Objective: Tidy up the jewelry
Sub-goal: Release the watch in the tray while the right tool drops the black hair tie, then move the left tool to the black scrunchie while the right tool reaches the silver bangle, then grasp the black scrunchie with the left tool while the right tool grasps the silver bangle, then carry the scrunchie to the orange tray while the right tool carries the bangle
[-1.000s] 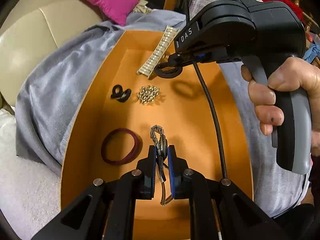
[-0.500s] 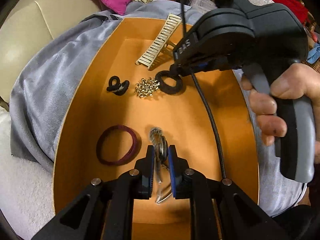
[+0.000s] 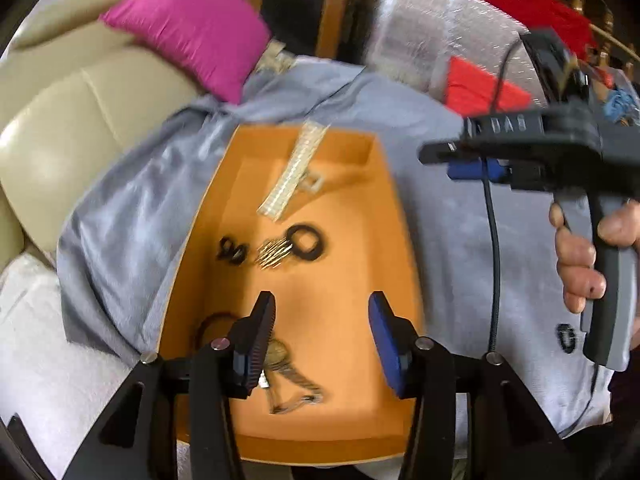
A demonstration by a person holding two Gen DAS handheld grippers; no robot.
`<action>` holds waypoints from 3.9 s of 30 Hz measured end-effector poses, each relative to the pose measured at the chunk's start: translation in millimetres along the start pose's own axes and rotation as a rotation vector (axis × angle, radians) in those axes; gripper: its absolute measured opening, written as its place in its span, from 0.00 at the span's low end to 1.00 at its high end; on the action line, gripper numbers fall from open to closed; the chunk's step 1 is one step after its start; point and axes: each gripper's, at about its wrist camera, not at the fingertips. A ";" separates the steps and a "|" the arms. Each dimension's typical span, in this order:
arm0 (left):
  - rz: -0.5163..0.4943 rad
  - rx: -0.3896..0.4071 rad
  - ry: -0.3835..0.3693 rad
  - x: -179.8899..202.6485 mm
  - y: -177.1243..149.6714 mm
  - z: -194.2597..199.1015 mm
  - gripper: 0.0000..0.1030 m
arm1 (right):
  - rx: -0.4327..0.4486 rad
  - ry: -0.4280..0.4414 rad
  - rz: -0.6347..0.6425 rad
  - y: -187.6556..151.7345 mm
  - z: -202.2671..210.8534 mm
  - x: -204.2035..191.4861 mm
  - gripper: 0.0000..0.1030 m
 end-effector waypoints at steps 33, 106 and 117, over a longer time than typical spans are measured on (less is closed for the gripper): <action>-0.537 -0.087 -0.463 321.8 5.6 -97.1 0.62 | 0.202 -0.034 -0.687 -93.0 178.9 428.7 0.51; -0.458 -0.044 -0.525 280.3 27.0 -79.6 0.08 | 0.133 -0.261 -0.516 -51.1 117.8 425.3 0.64; -0.440 -0.047 -0.517 286.4 28.8 -83.4 0.08 | 0.153 -0.318 -0.448 -48.0 113.0 400.4 0.62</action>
Point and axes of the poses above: each gripper's, at about its wrist camera, not at the fingertips, and z roughly against the way its jaws point, x to its right, y to its top, and after that the axes turned 13 degrees about -z, right-handed
